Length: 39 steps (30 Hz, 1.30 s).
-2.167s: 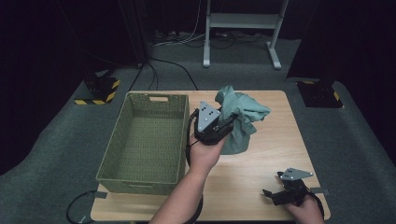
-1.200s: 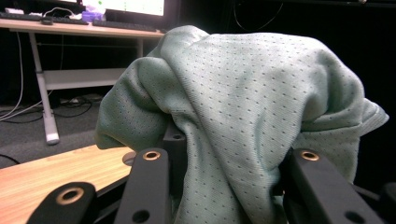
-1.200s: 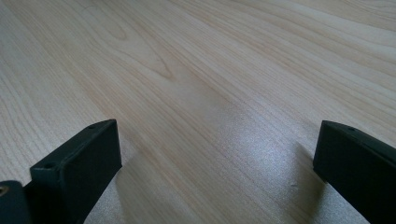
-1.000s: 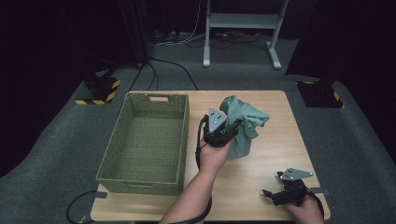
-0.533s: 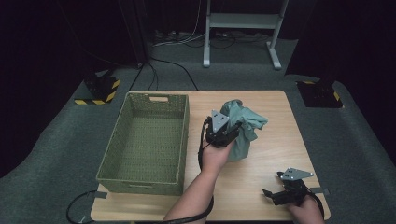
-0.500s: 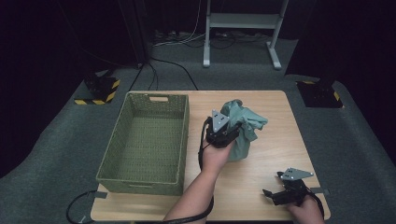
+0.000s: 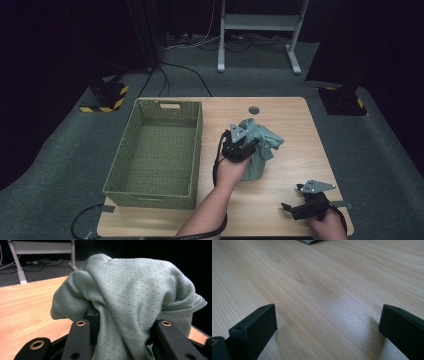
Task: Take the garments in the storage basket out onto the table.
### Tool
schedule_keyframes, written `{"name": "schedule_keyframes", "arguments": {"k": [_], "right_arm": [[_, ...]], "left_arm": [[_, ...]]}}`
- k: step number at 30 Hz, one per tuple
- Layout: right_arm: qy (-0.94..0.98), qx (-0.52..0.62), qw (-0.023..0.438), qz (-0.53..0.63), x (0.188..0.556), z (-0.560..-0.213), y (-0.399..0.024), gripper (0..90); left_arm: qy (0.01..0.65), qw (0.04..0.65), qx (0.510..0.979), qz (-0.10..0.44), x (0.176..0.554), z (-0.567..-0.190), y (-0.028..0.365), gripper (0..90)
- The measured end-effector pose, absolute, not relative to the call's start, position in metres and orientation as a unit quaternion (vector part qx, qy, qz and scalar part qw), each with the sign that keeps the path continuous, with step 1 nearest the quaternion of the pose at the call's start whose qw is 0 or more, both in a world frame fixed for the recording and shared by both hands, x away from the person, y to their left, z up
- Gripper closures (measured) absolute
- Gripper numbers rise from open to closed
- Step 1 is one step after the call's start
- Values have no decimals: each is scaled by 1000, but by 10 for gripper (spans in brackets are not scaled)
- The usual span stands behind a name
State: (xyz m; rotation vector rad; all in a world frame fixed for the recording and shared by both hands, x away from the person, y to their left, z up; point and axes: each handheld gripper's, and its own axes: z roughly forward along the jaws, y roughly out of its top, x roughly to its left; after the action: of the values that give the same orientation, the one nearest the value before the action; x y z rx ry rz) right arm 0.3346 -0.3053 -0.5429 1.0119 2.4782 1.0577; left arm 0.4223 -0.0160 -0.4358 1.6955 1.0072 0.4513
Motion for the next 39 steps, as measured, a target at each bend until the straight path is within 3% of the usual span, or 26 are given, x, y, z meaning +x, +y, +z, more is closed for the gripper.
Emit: {"name": "schedule_keyframes", "arguments": {"k": [39], "right_arm": [[853,349,128,366,335,-543,-306,12]], "left_arm": [[443,465,752,149,429,-473,-16,618]]}}
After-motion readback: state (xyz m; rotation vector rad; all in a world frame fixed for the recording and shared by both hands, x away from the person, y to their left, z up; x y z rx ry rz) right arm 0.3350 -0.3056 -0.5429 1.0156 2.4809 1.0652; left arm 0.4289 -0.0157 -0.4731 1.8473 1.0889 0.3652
